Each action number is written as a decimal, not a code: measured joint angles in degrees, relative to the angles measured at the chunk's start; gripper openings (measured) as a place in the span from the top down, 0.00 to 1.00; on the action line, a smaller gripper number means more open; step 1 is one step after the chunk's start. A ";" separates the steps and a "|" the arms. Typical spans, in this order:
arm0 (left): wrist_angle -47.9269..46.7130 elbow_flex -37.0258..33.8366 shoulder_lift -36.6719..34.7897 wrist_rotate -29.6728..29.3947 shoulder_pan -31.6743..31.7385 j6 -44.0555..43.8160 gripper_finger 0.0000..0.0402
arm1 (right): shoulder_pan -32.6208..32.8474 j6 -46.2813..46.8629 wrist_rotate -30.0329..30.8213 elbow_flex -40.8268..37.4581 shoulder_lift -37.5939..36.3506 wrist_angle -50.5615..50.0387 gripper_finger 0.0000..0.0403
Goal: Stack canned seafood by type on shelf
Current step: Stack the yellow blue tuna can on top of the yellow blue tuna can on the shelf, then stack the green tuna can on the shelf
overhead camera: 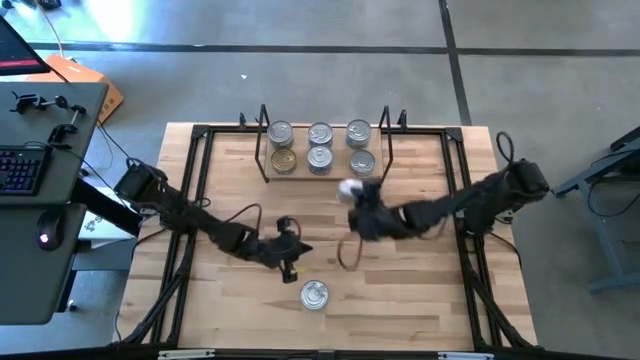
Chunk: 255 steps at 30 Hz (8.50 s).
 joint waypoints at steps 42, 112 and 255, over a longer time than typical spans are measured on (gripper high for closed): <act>2.00 -2.82 0.06 -9.96 -2.96 -2.70 1.00 | -23.78 -0.44 -24.64 9.84 2.91 -17.12 0.38; -22.67 8.98 8.27 -2.42 -5.71 -0.57 0.71 | 10.59 40.87 -21.54 -24.71 2.79 52.71 0.37; -22.88 -0.85 0.99 1.88 -5.32 -9.46 0.92 | 1.76 20.03 -37.04 14.48 25.24 17.78 0.37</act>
